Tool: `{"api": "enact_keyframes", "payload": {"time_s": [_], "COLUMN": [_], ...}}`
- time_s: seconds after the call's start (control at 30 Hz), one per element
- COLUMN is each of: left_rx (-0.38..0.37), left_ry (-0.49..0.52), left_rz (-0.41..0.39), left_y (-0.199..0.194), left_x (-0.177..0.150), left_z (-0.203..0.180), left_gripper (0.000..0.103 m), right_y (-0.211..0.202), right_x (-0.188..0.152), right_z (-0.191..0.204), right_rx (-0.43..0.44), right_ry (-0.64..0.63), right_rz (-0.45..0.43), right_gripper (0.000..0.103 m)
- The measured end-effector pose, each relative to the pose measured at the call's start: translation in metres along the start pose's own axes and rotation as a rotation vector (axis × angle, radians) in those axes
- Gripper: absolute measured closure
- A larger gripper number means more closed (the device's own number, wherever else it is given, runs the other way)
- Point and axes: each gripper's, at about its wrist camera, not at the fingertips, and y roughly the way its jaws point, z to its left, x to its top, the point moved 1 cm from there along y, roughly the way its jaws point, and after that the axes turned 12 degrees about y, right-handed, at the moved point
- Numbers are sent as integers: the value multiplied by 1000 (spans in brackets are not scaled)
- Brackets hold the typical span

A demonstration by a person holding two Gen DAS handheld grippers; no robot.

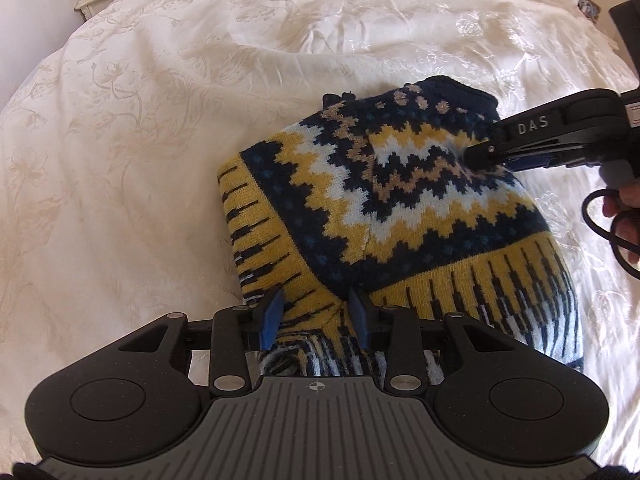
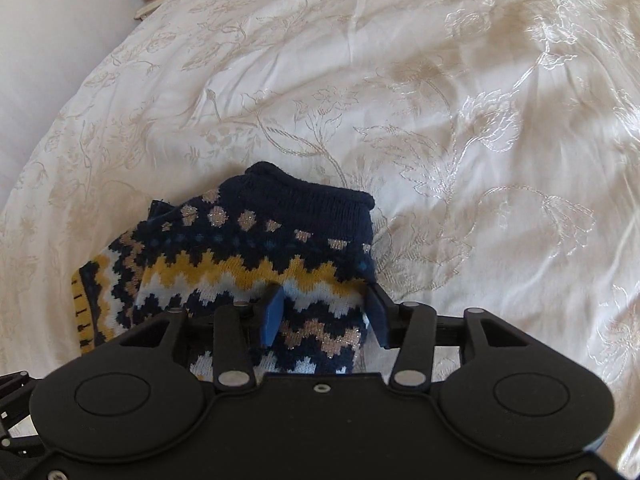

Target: Fold small clothes

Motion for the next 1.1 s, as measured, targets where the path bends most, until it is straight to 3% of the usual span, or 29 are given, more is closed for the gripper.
{"api": "enact_keyframes", "payload": {"time_s": [0.27,0.37,0.47,0.73,0.97,1.1], "left_rx": [-33,-45,-50,-125,-212,-268], "left_ry": [-66,-122,-163,-205,-251,-263], "left_rz": [-23,-64,-76,-18,34,26], "left_y": [-12,-30,-43,-41,-14,-4], "left_x": [0,-12,-27,-55,-53,-47], "left_z": [5,8,10,11,9,9], "left_gripper": [63,51,43,41,40,39], "right_y": [-13,-32,-46,-52,-39,-29], "right_x": [5,-1,-9,-30,-33,-32], "right_z": [-14,-25,-35,-43,-40,-36], "right_rx": [32,66,98,159,182,197], "right_ry": [0,37,65,84,93,82], "right_rz": [-22,-61,-80,-39,14,39], "right_gripper": [37,27,25,21,21,20]}}
